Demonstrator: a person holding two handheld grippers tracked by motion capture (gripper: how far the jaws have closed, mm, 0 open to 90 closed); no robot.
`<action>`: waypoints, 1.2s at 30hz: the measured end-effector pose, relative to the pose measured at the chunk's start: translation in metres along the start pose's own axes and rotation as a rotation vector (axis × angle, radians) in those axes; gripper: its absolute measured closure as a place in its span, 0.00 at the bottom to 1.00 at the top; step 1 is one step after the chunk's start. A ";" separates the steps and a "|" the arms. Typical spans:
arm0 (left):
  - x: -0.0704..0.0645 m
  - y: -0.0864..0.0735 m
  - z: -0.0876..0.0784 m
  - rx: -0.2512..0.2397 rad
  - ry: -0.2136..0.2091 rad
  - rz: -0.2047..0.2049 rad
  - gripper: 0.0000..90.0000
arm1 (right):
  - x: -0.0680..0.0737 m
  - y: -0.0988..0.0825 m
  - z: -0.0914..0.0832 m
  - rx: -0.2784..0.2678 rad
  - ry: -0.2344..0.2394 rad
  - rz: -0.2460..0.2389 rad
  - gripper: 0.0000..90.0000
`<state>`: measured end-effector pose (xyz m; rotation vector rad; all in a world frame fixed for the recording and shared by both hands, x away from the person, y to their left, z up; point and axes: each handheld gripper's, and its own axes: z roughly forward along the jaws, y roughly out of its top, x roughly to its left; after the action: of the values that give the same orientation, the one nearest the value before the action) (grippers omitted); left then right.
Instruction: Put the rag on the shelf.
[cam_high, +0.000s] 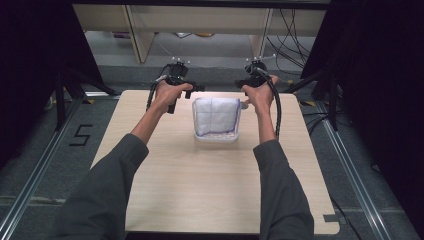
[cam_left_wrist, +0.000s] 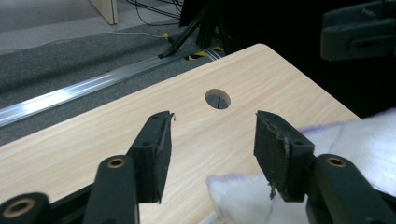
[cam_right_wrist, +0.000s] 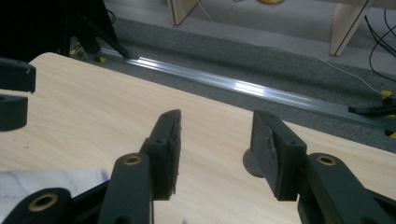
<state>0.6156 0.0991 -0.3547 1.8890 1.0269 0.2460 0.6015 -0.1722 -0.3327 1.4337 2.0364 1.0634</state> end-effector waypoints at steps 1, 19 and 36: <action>0.000 -0.001 -0.001 -0.004 0.001 -0.004 0.50 | -0.002 0.000 -0.002 -0.011 -0.003 -0.020 0.59; 0.006 -0.013 -0.031 0.043 0.013 0.000 0.38 | -0.012 -0.012 -0.024 -0.035 0.024 -0.025 0.53; 0.005 -0.030 -0.062 -0.013 -0.024 -0.020 0.36 | 0.002 -0.017 -0.054 -0.041 0.070 -0.065 0.46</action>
<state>0.5686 0.1490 -0.3463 1.8646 1.0257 0.2175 0.5524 -0.1920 -0.3124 1.3185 2.0829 1.1363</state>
